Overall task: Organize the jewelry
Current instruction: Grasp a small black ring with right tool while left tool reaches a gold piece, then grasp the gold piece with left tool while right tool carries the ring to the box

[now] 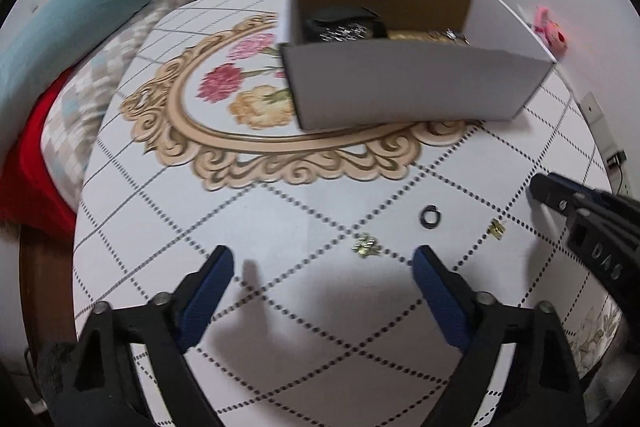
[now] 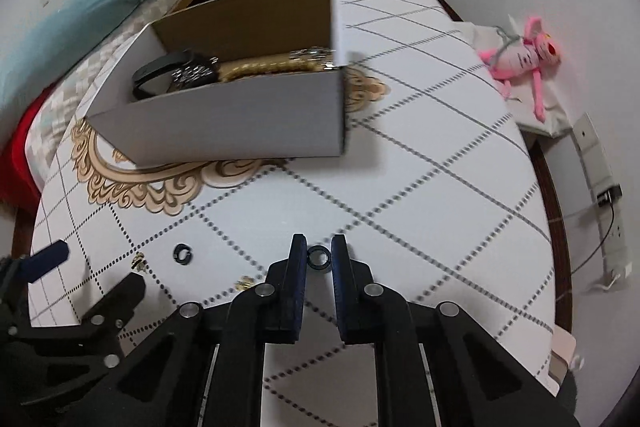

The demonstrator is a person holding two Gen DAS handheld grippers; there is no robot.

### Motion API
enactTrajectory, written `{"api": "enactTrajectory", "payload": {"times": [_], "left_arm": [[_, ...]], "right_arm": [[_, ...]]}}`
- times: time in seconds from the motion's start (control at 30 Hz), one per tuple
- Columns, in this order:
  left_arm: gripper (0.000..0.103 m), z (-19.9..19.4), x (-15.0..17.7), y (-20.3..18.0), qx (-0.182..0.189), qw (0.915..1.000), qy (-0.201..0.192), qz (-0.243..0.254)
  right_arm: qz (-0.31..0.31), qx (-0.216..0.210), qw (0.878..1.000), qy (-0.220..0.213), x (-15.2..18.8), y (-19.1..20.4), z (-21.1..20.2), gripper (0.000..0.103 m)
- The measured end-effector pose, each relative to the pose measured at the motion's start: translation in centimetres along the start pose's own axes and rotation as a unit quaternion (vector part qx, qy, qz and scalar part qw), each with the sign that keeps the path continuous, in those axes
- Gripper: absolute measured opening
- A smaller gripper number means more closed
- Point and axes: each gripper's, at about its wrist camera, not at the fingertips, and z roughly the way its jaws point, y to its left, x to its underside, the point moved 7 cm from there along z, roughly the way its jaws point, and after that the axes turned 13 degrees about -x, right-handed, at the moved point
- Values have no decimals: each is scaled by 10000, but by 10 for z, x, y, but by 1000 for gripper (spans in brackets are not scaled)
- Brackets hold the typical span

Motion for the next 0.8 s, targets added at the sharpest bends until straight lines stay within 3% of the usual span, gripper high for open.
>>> {"api": "enactTrajectory", "payload": {"times": [0.13, 0.2, 0.3, 0.57, 0.8], "left_arm": [[58, 1, 0, -9, 86, 9999, -34, 118], [32, 0, -2, -13, 199, 9996, -84, 159], [10, -2, -5, -17, 261, 9993, -113, 234], [6, -4, -5, -17, 251, 9993, -186, 199], [5, -13, -8, -13, 500, 9986, -163, 40]], "right_arm": [[151, 30, 9999, -40, -1, -13, -5, 13], [208, 36, 9998, -50, -2, -17, -6, 13], [258, 29, 9997, -41, -2, -20, -7, 13], [275, 4, 9996, -109, -5, -17, -11, 13], [298, -179, 9989, -303, -16, -10, -29, 13]]}}
